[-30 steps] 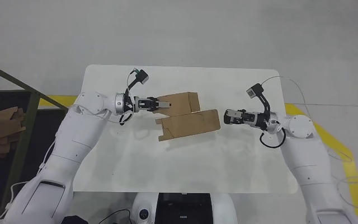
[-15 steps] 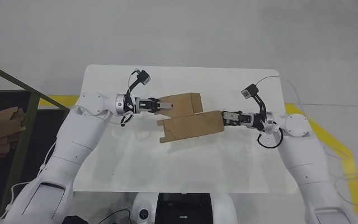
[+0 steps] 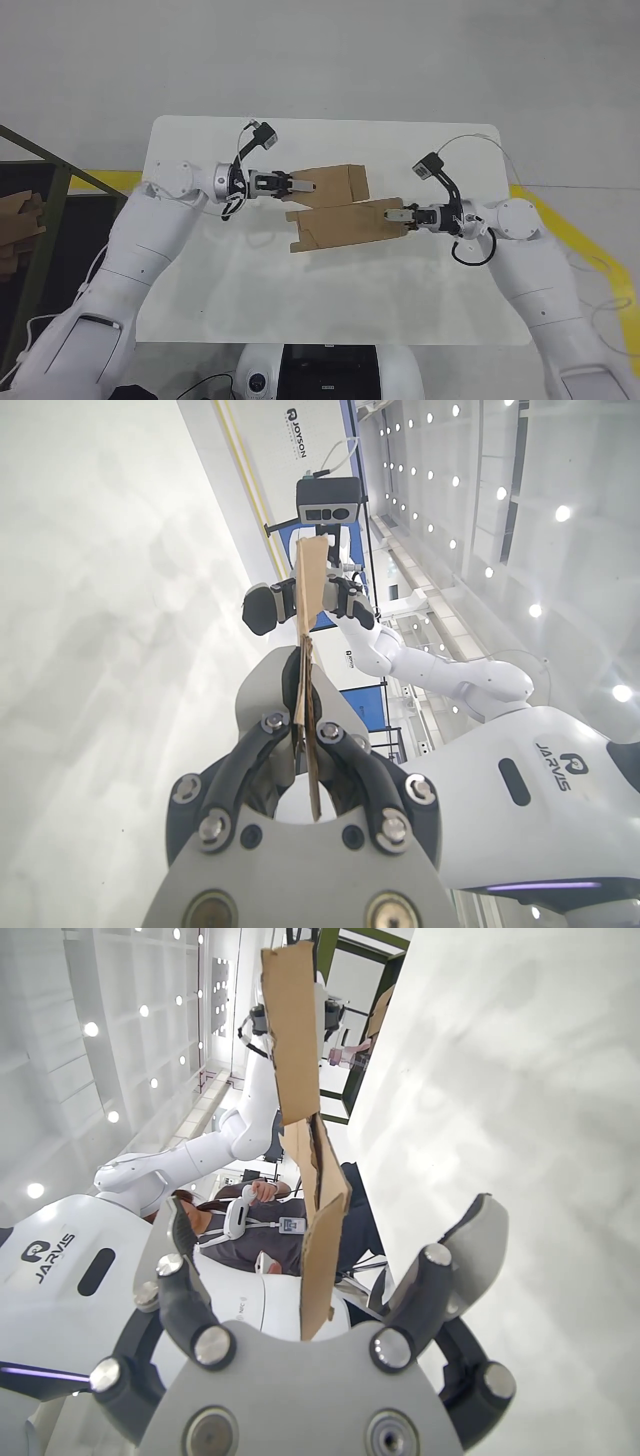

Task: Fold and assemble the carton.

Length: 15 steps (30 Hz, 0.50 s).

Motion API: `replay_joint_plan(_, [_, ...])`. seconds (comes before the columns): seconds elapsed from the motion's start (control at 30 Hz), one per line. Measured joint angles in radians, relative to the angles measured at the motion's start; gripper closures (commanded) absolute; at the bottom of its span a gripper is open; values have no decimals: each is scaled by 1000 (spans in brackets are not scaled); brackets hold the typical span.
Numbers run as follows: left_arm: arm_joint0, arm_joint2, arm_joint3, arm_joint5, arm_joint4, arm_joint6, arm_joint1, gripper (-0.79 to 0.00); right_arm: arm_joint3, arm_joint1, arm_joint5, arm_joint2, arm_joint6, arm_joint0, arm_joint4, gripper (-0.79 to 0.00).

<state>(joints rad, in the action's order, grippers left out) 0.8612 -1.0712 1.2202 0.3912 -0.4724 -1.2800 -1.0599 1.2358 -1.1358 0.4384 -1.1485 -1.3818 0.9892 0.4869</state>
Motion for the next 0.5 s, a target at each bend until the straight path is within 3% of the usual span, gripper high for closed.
replay_joint_plan(0.13, [-10,12,-11,-1,5,2,-4,0,2,4,-5,19,-5,-9,8,-785])
replay_joint_plan(0.5, [-20,27,-24,6,19,11,-10,0,-14,8,1,77,1,-35,26,-582])
